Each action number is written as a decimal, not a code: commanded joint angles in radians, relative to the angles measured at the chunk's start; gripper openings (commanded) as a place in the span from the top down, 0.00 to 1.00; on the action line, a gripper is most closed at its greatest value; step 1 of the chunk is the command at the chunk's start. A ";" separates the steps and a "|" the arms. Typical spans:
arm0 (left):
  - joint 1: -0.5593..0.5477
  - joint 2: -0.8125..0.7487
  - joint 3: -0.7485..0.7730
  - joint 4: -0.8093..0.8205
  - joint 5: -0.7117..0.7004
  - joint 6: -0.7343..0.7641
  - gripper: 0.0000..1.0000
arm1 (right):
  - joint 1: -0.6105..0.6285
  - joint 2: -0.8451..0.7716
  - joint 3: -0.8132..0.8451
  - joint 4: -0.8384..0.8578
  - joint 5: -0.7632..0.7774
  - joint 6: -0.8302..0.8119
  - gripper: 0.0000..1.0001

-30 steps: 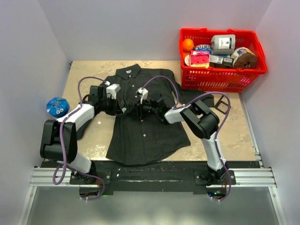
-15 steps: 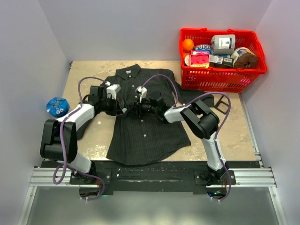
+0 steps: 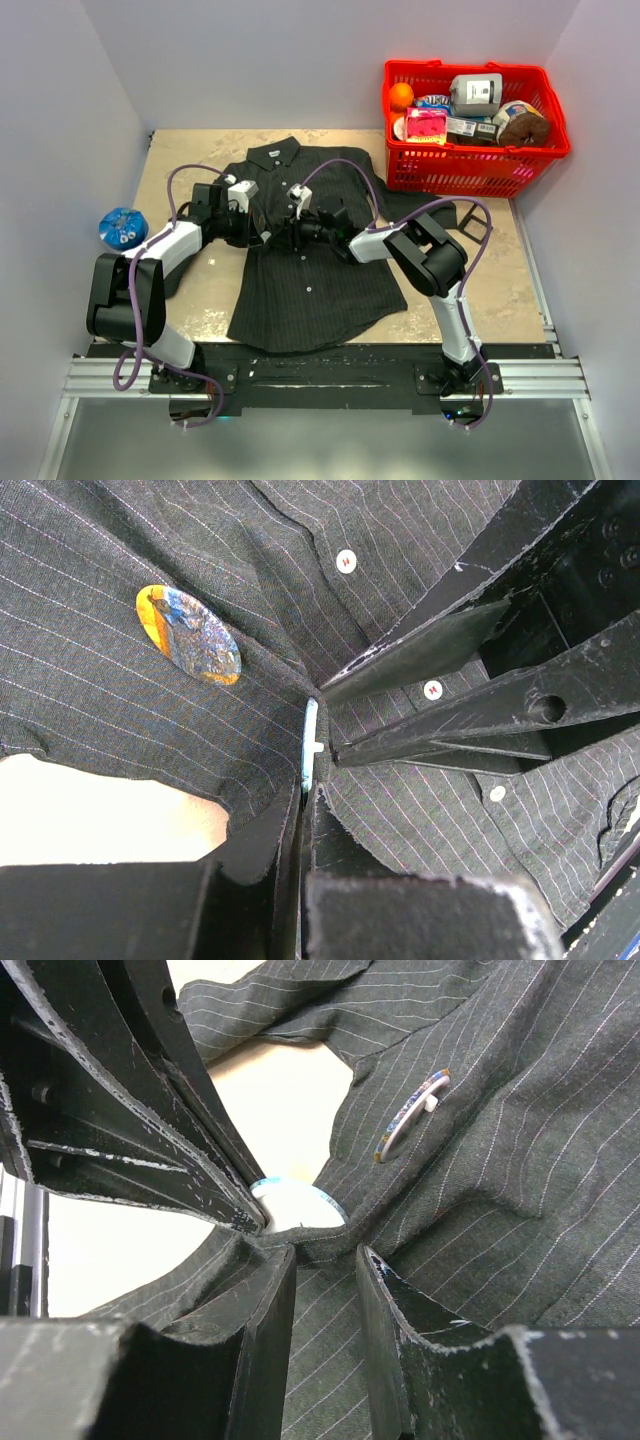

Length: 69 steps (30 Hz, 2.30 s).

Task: Pin the brooch onto the clothing
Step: Close the brooch on the flattened clothing.

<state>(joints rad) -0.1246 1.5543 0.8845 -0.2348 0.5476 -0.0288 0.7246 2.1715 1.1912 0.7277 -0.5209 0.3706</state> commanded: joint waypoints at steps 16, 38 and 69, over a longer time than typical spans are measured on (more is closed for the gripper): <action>0.008 -0.008 0.024 -0.008 0.057 0.024 1.00 | 0.004 -0.007 0.021 0.027 -0.005 -0.024 0.73; 0.011 0.006 0.021 -0.017 0.089 0.024 1.00 | -0.002 0.001 0.054 0.021 -0.025 -0.027 0.78; 0.013 0.003 -0.117 0.234 0.222 -0.180 1.00 | -0.048 -0.041 -0.128 0.260 -0.106 0.226 0.42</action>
<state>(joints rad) -0.1070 1.5738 0.8089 -0.1284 0.6701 -0.1139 0.7010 2.1719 1.1233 0.8417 -0.5869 0.5159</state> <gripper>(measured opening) 0.030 0.559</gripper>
